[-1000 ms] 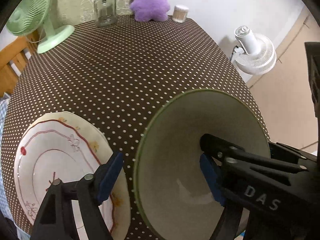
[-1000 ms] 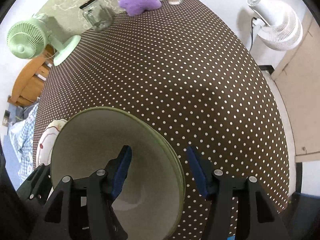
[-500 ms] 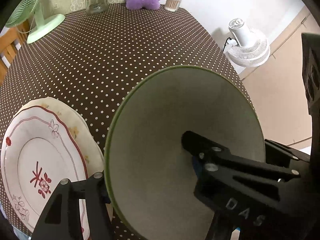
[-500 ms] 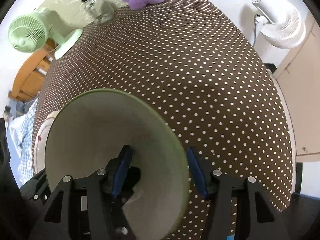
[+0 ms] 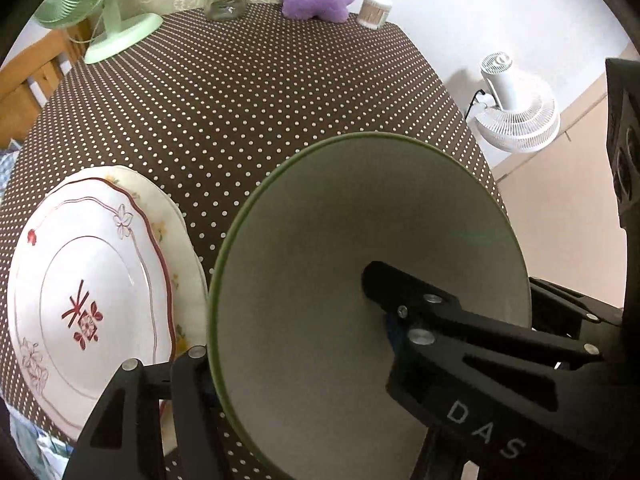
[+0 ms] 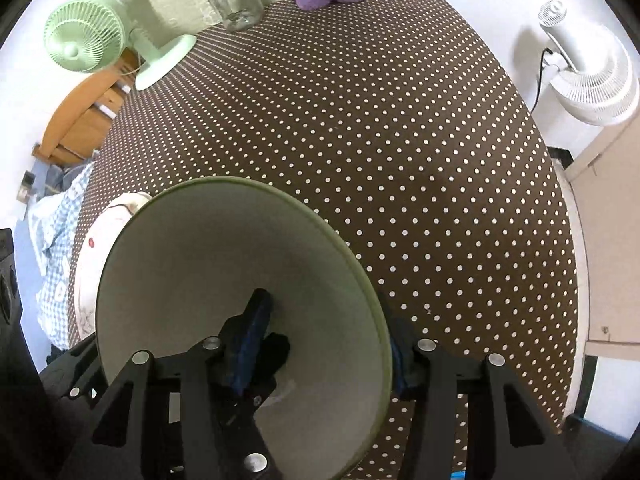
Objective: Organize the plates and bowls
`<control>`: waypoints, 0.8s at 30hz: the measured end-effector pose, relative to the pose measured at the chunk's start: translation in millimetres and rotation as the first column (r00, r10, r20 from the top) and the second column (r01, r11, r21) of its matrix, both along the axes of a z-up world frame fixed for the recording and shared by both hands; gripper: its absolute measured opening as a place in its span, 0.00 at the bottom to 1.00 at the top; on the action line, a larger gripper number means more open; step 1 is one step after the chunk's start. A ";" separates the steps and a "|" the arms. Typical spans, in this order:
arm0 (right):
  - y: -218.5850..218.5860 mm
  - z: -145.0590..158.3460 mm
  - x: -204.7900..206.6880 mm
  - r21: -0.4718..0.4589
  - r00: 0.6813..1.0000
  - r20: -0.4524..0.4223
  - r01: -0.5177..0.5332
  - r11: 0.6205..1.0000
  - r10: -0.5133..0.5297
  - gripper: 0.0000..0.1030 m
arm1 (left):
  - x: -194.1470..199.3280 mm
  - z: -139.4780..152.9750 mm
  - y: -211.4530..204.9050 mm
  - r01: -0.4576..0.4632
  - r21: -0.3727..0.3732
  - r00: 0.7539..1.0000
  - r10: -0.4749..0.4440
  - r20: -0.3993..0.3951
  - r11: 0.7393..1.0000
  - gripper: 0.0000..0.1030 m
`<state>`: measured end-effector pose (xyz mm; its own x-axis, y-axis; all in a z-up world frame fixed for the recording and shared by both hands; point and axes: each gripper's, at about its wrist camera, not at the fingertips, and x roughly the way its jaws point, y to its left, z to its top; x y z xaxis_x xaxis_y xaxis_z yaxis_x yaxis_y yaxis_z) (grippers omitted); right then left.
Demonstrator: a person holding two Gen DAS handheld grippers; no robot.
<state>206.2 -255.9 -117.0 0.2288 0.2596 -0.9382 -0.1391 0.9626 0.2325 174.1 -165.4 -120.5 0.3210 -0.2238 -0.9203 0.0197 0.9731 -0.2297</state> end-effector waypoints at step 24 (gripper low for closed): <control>27.3 65.6 -17.0 0.018 0.990 0.115 -0.080 0.997 0.078 0.52 | -19.6 55.5 38.0 -0.083 0.033 0.991 0.079 0.106 0.996 0.63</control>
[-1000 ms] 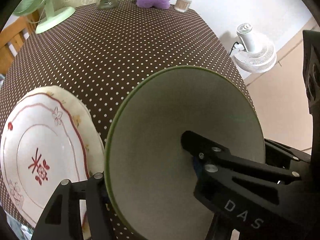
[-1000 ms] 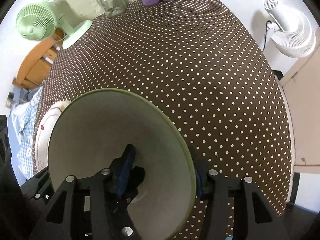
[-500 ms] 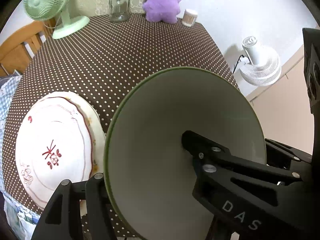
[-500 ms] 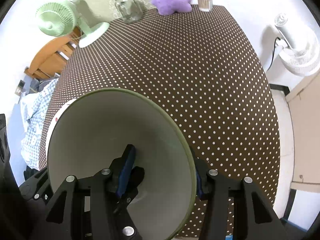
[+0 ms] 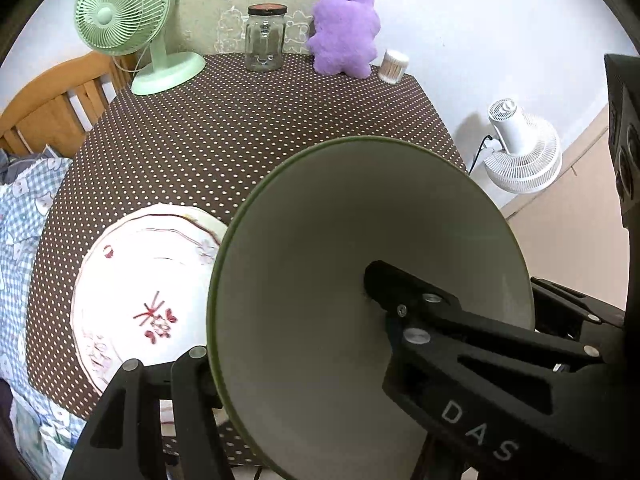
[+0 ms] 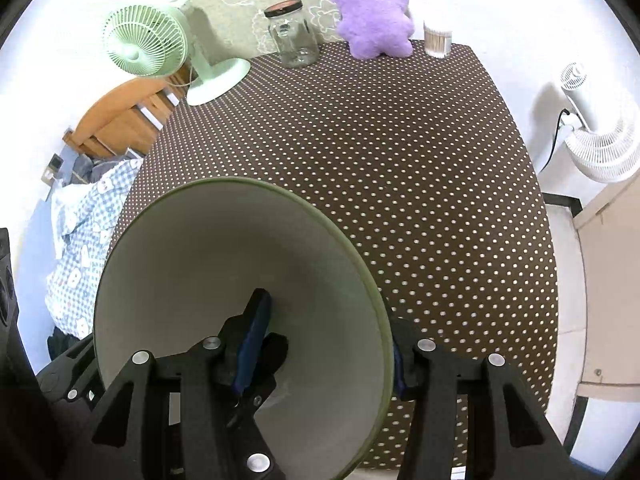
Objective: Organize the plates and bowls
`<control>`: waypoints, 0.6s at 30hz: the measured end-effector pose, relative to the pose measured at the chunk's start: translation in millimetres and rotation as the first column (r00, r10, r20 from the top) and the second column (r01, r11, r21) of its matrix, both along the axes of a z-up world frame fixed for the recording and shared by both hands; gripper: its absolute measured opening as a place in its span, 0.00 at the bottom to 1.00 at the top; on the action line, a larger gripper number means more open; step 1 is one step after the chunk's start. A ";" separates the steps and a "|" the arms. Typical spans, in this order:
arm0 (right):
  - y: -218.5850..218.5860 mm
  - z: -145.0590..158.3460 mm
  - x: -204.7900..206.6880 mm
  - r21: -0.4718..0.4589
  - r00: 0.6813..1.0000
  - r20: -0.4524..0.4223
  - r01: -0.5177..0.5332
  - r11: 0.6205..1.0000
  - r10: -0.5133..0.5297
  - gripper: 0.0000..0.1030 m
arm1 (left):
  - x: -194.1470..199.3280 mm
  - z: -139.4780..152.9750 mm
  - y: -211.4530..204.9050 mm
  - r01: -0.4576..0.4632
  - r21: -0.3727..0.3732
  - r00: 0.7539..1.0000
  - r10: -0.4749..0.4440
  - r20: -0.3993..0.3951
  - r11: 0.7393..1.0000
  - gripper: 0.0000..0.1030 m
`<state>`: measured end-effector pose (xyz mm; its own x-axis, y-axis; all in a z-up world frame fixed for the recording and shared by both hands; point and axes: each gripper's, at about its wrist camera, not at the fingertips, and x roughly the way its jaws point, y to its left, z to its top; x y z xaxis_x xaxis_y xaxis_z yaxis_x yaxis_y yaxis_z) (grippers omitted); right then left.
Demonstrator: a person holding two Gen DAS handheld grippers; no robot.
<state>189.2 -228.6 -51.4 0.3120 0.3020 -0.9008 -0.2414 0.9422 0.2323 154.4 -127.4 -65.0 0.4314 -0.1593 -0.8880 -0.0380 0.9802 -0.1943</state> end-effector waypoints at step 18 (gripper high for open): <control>83.2 4.6 -11.1 -0.015 0.998 0.000 0.066 0.998 -0.066 0.52 | 0.1 1.8 77.7 0.047 -0.014 0.999 -0.047 0.002 0.999 0.64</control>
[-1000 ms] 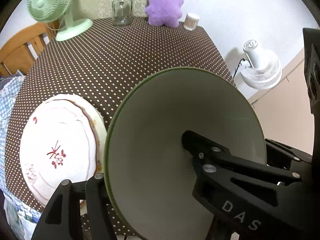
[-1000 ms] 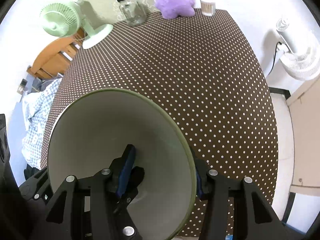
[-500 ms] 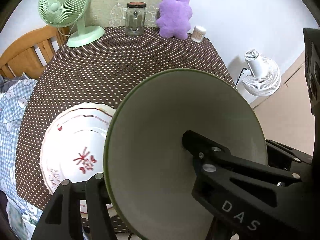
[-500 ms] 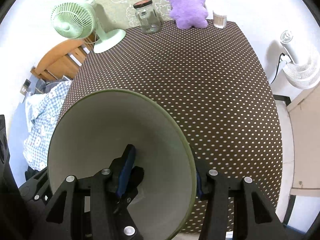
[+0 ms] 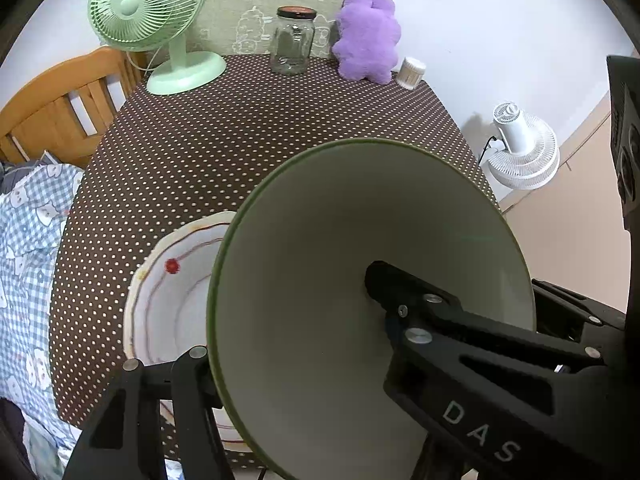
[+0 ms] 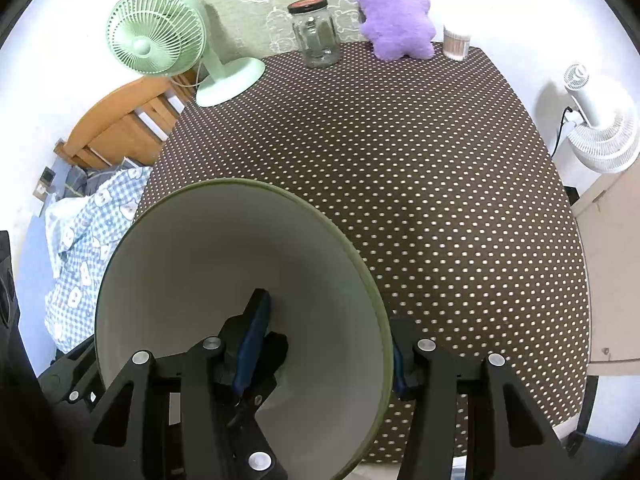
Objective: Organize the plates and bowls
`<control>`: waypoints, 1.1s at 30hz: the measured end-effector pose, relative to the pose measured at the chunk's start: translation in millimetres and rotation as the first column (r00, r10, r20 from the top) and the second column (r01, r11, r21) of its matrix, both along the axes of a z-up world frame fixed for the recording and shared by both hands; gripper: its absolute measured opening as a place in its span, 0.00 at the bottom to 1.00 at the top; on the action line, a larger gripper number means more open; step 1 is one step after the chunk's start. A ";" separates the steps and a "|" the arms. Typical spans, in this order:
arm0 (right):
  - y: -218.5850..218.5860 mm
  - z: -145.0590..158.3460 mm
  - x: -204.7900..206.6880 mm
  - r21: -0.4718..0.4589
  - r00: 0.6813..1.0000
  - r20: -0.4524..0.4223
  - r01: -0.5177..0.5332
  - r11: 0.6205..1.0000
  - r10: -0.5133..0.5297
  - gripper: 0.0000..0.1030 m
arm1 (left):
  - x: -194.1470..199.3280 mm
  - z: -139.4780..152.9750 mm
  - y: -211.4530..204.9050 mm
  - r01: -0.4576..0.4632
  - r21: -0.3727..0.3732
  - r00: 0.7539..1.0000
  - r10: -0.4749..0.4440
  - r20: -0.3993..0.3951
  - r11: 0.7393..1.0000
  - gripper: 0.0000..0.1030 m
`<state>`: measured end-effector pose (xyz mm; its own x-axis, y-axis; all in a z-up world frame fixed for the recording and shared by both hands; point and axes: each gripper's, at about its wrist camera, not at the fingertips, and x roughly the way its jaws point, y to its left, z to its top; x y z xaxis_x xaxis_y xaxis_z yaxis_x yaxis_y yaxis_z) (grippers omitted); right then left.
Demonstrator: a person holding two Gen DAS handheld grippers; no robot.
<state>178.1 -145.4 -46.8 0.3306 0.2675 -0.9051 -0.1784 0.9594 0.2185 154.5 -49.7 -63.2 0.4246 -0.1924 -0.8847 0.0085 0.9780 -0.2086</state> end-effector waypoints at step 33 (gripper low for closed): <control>75.0 -50.8 15.4 -0.048 0.993 -0.105 0.045 0.998 -0.050 0.52 | 14.0 -46.8 71.4 0.038 -0.043 0.994 -0.043 -0.105 0.998 0.64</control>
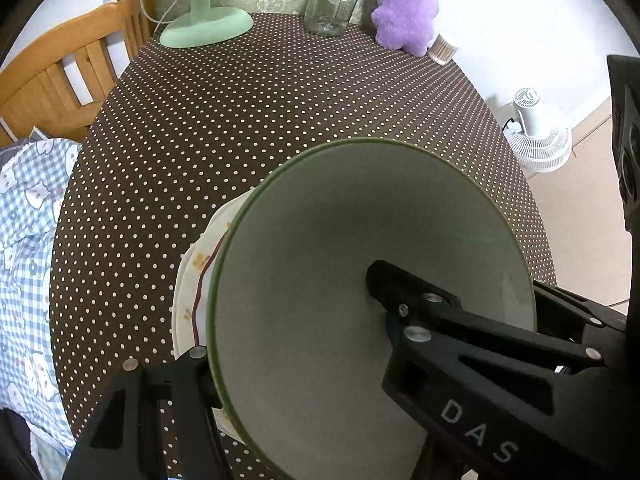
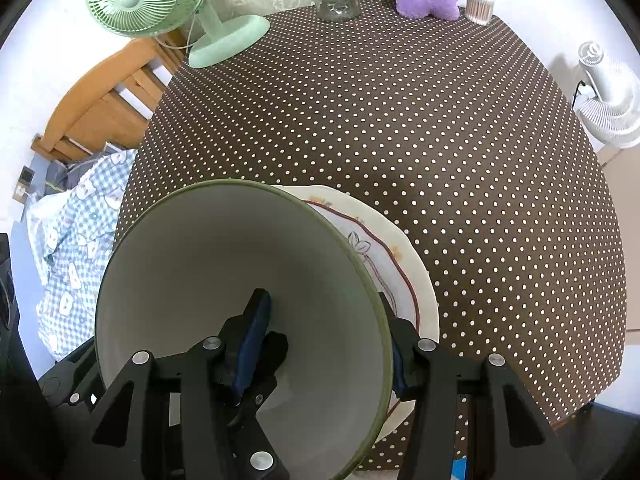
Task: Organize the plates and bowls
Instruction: 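Lower the bowl onto the nested bowls on the plates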
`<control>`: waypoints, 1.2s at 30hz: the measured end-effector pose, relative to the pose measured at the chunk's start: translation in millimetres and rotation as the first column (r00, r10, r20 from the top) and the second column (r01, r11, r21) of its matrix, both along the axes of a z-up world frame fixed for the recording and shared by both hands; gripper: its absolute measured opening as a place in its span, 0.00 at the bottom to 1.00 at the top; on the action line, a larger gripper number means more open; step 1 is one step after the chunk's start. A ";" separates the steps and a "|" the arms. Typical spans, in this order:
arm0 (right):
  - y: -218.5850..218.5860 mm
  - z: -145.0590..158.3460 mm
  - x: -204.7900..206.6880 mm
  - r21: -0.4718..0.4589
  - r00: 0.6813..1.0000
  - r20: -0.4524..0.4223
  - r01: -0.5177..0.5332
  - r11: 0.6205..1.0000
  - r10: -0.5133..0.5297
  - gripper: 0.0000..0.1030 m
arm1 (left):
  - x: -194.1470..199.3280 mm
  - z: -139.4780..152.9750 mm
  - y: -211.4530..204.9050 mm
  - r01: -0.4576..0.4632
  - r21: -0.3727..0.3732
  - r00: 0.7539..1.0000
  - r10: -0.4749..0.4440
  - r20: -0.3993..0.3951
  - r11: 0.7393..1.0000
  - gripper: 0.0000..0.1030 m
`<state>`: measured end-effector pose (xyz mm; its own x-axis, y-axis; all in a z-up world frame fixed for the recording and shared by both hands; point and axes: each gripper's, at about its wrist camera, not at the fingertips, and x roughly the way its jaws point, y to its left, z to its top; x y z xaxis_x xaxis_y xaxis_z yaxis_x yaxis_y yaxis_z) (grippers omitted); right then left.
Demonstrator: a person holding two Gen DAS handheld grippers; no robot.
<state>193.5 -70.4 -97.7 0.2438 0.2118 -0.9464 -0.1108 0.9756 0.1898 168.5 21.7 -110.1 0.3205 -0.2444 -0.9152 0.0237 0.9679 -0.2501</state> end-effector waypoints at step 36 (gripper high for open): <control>-8.7 40.1 -22.9 -0.052 0.986 0.165 0.021 0.998 -0.012 0.73 | -19.9 41.1 -10.1 0.030 0.134 0.990 -0.048 0.133 0.991 0.88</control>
